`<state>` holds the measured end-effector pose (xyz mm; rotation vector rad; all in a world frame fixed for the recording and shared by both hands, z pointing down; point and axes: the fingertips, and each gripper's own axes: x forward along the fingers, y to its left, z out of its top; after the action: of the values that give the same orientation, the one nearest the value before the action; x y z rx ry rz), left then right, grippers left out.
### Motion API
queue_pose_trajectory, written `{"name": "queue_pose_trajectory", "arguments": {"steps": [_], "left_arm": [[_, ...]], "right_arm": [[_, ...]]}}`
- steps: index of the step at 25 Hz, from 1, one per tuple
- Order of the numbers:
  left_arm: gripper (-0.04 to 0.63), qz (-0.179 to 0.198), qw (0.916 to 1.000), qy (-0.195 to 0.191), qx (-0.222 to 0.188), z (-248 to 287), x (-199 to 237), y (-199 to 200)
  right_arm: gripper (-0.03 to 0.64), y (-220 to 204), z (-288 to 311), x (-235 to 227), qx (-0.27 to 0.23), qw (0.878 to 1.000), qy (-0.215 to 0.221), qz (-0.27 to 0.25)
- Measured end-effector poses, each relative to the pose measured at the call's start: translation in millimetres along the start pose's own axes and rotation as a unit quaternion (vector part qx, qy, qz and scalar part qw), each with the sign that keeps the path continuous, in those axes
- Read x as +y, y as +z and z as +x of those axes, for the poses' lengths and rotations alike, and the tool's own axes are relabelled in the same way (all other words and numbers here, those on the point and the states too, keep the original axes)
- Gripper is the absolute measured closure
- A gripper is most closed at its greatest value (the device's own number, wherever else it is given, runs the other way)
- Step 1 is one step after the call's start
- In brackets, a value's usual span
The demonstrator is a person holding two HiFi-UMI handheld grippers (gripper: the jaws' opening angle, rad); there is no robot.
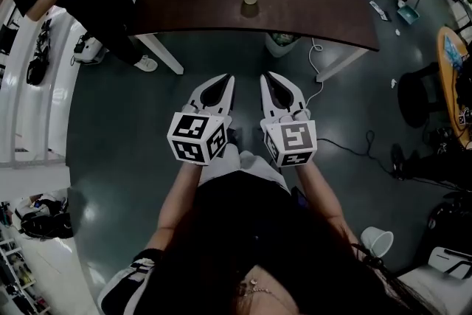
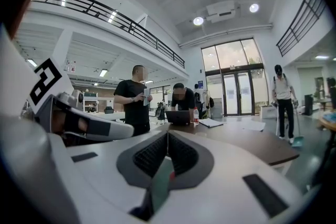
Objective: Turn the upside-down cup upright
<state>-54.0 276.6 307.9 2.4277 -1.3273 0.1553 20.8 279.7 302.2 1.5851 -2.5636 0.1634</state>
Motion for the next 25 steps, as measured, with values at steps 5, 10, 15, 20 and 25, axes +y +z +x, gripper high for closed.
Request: {"name": "queue_pose_trajectory", "arguments": {"steps": [5, 10, 15, 20, 25], "left_arm": [[0.594, -0.005, 1.0000, 0.001, 0.003, 23, 17, 6], [0.594, -0.009, 0.9999, -0.006, 0.001, 58, 42, 16], [0.594, -0.007, 0.9997, -0.022, -0.004, 97, 70, 40], [0.594, -0.002, 0.9994, -0.035, -0.006, 125, 97, 61], [0.594, 0.003, 0.9989, -0.046, 0.000, 147, 120, 72]], "right_arm": [[0.601, 1, 27, -16, 0.000, 1.000, -0.007, 0.006], [0.601, -2, 64, -34, 0.007, 1.000, -0.020, 0.003], [0.601, 8, 108, -50, 0.010, 0.999, -0.033, -0.004], [0.601, 22, 150, -59, 0.010, 0.999, -0.044, -0.012], [0.601, 27, 181, -63, 0.011, 0.998, -0.054, -0.012]]}}
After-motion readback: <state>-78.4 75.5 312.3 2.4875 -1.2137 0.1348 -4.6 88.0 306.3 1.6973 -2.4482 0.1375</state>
